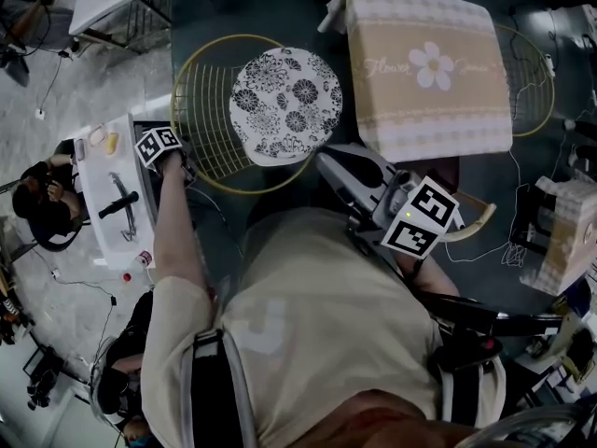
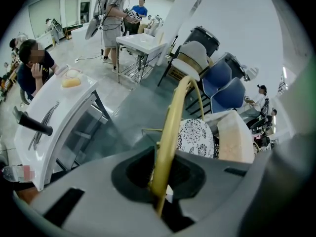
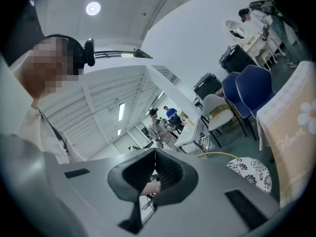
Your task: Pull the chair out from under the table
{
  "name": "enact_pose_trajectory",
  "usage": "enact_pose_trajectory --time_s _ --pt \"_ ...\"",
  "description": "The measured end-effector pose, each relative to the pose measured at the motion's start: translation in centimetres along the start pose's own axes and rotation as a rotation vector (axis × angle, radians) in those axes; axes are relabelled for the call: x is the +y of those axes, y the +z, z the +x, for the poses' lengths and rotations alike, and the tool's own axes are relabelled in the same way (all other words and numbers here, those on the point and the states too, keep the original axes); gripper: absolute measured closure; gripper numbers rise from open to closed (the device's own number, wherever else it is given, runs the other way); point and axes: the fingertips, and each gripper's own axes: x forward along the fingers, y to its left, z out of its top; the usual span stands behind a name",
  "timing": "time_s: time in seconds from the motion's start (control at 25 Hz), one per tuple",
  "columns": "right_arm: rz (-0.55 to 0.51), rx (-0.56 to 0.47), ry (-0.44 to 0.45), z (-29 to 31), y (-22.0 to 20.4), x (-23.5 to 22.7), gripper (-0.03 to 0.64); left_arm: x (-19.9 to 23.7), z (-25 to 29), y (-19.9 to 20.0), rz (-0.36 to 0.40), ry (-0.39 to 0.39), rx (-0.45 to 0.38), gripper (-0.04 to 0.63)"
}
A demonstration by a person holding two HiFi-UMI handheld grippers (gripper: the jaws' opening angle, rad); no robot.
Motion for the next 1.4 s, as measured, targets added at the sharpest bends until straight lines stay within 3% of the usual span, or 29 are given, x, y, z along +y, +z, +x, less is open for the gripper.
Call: enact_pose_trajectory --time_s 0.4,0.76,1.4 --pt "-0.016 0.059 0.025 -2.1 -3.0 1.3 0.607 -0.7 -0.2 0.7 0.035 0.05 -0.055 0.558" --pt "-0.005 0.075 0.017 -2.1 -2.6 0.6 0.607 -1.1 -0.4 0.8 0.066 0.006 -0.049 0.557" --pt "0.007 0.107 0.041 -3.3 -0.7 -2.0 0.607 -0.8 -0.8 0.6 -0.011 0.038 -0.072 0.555"
